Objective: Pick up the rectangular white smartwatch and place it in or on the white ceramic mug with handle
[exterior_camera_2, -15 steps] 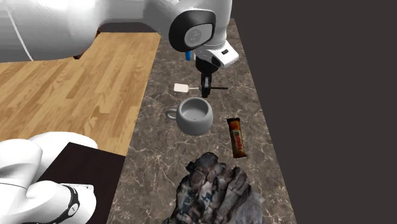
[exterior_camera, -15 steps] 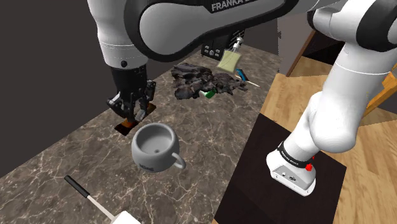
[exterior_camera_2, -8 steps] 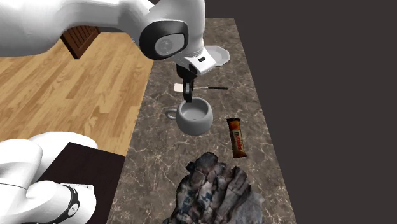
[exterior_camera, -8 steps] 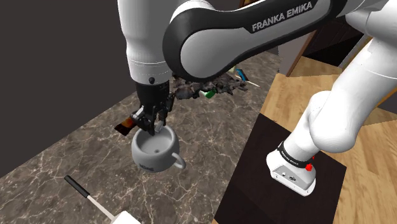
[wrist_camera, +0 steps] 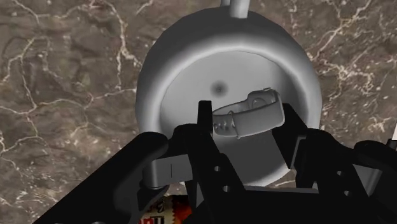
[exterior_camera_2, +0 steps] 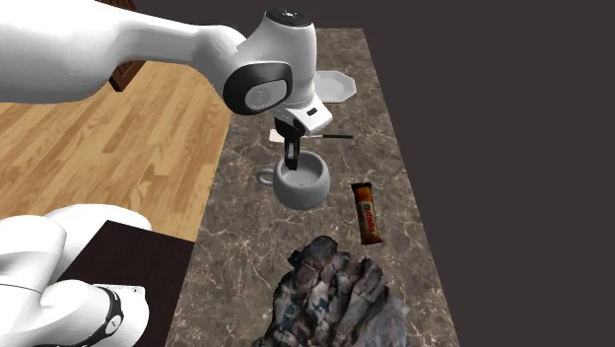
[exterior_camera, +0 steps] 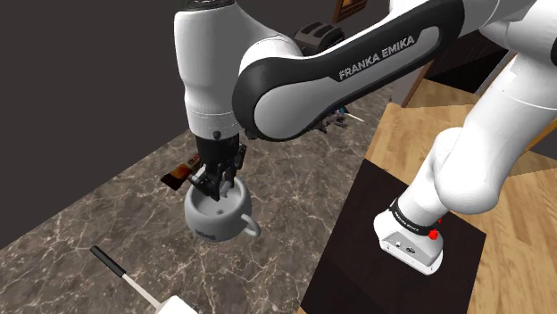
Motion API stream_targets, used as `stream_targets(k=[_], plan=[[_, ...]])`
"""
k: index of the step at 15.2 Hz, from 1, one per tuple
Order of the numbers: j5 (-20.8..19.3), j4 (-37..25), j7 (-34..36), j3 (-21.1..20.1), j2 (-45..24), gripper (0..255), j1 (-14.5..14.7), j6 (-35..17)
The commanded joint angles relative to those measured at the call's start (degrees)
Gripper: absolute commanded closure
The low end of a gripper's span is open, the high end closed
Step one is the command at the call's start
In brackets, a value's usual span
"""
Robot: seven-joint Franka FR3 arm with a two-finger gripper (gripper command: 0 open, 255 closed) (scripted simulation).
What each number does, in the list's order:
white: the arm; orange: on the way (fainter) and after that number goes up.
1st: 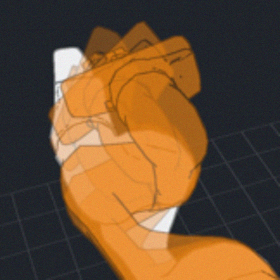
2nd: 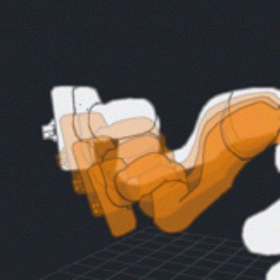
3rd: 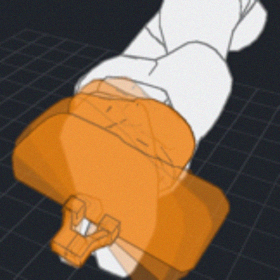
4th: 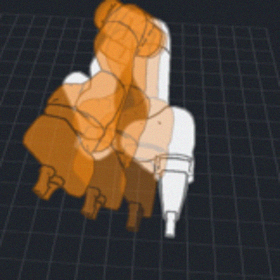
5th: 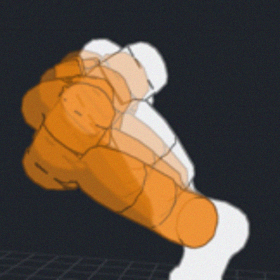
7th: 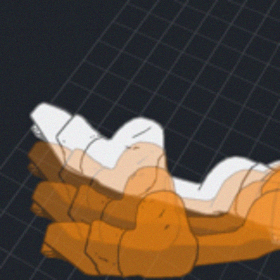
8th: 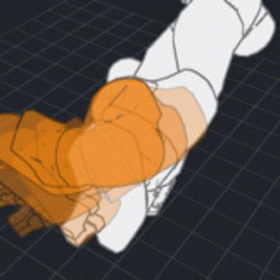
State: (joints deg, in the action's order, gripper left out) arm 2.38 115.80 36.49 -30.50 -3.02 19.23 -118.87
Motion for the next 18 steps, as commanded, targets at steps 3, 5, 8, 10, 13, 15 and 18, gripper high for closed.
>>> stream_targets(k=[3, 5, 8, 10, 13, 15, 18], plan=[[-0.54, 1.27, 0.38, -0.05, -0.99, 255, 0.16, -2.17], [-0.55, 1.26, 0.38, -0.05, -1.0, 255, 0.16, -2.17], [-0.55, 1.26, 0.38, -0.05, -1.0, 255, 0.16, -2.17], [-0.55, 1.26, 0.38, -0.05, -0.99, 255, 0.16, -2.16], [-0.55, 1.26, 0.38, -0.05, -0.99, 0, 0.16, -2.16], [-0.55, 1.26, 0.38, -0.05, -0.99, 0, 0.16, -2.16], [0.29, -1.05, -0.23, 0.04, 0.57, 0, -0.12, 1.52]])
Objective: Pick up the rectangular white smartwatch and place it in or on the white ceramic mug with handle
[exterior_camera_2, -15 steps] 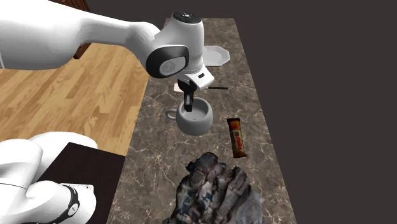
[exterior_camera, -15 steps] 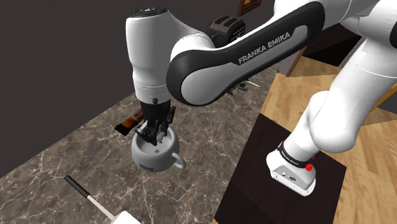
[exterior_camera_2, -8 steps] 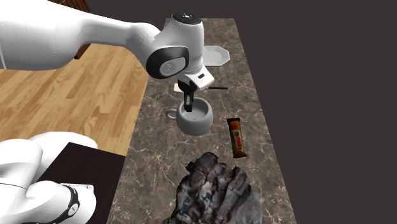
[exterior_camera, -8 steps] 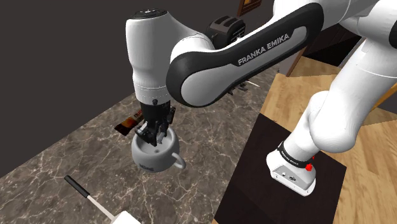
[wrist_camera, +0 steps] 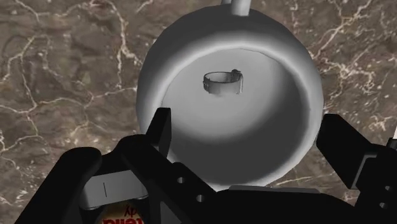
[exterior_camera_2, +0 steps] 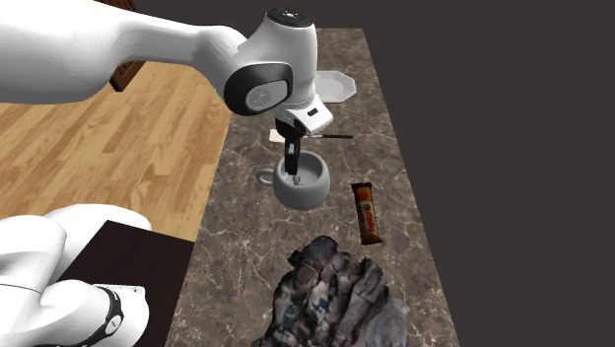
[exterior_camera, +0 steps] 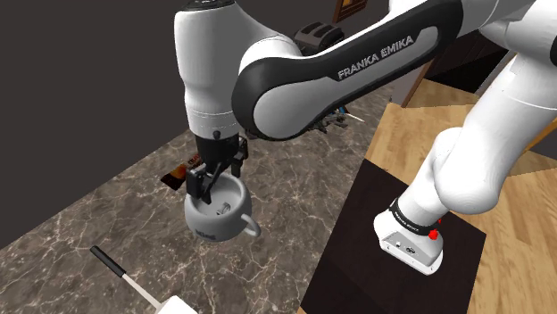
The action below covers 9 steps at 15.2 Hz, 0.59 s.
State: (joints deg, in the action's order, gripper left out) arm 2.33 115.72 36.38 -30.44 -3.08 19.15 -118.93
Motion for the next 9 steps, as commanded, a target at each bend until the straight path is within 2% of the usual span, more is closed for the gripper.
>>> stream_targets(k=[1, 2, 9], plan=[[0.67, -2.25, -0.36, 0.04, 1.3, 0, -0.17, 3.44], [0.89, -3.31, -0.53, 0.11, 1.76, 0, -0.26, 4.91], [0.89, -3.31, -0.53, 0.12, 1.76, 0, -0.25, 4.91]])
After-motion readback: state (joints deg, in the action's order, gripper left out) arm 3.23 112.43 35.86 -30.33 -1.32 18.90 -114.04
